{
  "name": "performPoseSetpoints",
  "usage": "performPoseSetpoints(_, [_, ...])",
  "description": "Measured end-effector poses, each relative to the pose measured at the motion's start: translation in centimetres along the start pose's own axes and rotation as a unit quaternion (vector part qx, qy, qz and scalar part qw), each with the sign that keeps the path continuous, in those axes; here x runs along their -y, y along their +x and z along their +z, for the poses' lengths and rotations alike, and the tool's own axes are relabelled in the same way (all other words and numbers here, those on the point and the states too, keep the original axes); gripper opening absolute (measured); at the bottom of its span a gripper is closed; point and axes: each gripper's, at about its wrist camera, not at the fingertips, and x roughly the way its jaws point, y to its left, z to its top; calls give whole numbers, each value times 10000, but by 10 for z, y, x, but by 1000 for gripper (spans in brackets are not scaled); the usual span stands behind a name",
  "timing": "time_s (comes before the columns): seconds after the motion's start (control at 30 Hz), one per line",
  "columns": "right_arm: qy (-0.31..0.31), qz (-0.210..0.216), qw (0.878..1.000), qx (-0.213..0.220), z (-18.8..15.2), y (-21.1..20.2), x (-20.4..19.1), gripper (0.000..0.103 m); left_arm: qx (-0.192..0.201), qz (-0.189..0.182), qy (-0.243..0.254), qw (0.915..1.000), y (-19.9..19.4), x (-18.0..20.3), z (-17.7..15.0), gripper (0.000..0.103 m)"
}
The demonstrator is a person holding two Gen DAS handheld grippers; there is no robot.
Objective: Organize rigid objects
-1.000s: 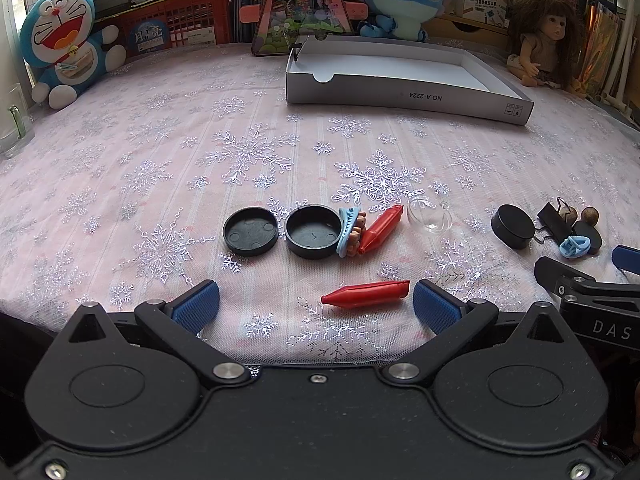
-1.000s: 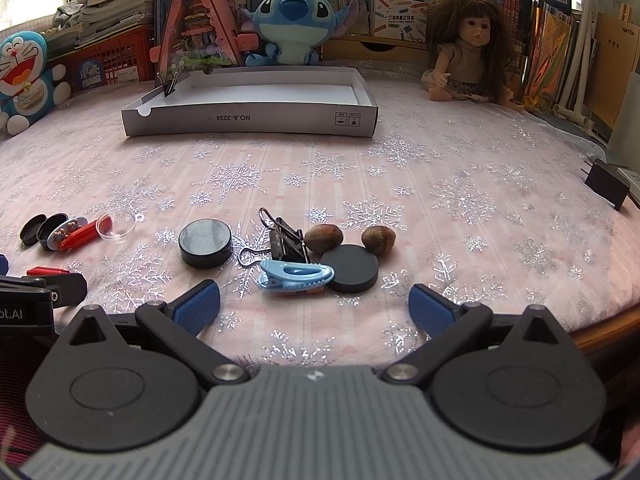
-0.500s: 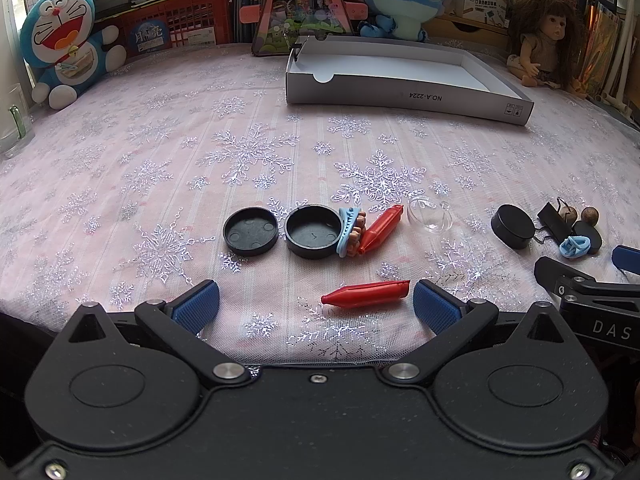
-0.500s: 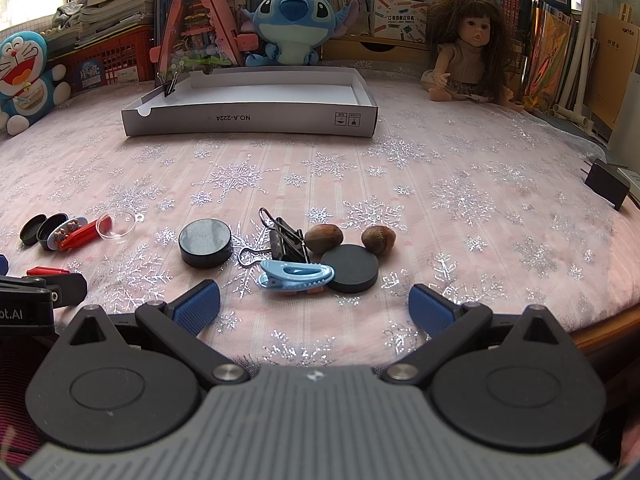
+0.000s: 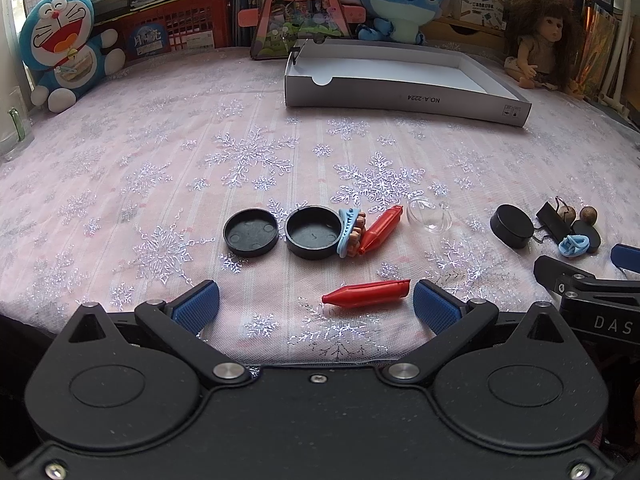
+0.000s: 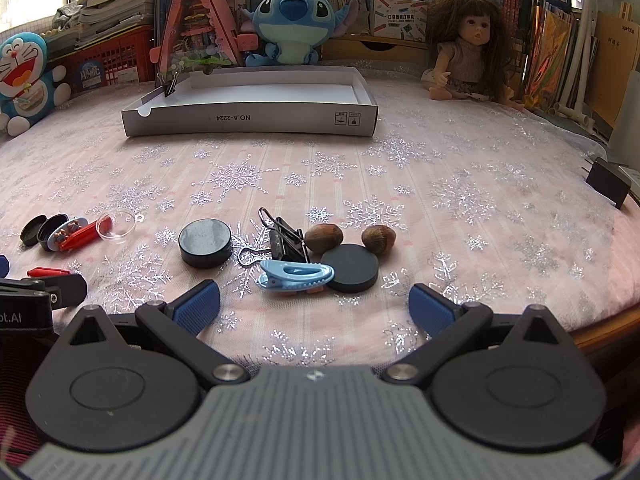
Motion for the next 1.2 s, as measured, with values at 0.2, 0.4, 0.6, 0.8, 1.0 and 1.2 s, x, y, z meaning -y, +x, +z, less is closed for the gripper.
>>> performPoseSetpoints(0.2, [-19,59,9999,95,-1,5,3,103,39,4,5,10000,-3,1,-3,103])
performPoseSetpoints(0.4, [8,112,9995,303,-3,-1,5,103,199,-95,97,9997,-12,4,-6,91])
performPoseSetpoints(0.6, [160,185,9983,523,-5,-7,8,96,310,-234,175,9991,-19,10,-8,71])
performPoseSetpoints(0.8, [87,252,9967,773,-7,-15,4,76,352,-436,301,9980,-25,14,-12,50])
performPoseSetpoints(1.0, [-109,315,9961,813,-6,-16,-3,54,366,-550,296,9974,-25,14,-11,41])
performPoseSetpoints(1.2, [-171,360,9959,811,-5,-15,-5,39,430,-635,329,9965,-26,15,-12,40])
